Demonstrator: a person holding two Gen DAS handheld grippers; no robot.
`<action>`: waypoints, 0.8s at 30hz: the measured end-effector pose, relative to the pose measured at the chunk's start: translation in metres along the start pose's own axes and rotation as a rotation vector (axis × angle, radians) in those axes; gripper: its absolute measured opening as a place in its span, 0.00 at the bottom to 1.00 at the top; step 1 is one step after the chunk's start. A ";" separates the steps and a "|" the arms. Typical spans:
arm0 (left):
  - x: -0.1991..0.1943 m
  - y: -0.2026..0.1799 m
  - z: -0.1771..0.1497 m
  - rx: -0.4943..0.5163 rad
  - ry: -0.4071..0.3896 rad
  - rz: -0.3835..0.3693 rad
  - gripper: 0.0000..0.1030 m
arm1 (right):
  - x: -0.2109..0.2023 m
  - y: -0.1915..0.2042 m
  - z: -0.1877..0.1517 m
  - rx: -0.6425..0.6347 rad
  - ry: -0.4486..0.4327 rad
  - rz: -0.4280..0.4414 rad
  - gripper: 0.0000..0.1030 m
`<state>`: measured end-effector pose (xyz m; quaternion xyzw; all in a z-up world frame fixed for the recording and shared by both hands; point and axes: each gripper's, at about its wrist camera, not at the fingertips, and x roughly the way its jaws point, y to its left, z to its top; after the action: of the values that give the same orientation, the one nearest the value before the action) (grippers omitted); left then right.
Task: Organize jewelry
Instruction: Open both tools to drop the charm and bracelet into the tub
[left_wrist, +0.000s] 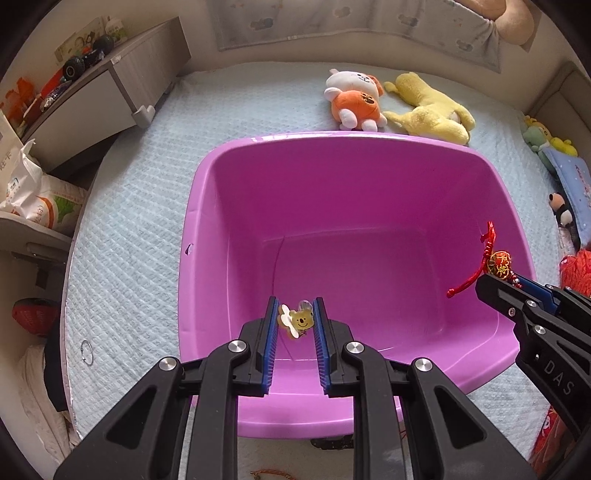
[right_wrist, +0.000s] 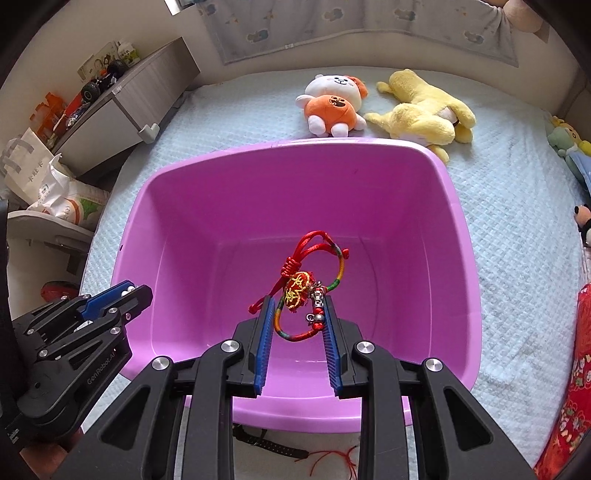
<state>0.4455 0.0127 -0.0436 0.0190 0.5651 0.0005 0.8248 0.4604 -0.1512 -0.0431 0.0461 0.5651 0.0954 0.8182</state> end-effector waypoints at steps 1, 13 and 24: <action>0.001 0.001 0.001 -0.003 0.002 0.001 0.26 | 0.001 0.000 0.000 -0.001 0.004 -0.001 0.24; -0.007 0.011 0.004 -0.038 -0.017 0.022 0.72 | -0.002 -0.004 0.002 0.011 0.022 -0.031 0.59; -0.030 0.014 -0.005 -0.042 -0.038 0.019 0.72 | -0.024 -0.002 -0.011 0.012 0.003 -0.037 0.59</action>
<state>0.4303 0.0266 -0.0172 0.0070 0.5490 0.0199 0.8356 0.4419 -0.1582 -0.0249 0.0403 0.5676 0.0768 0.8187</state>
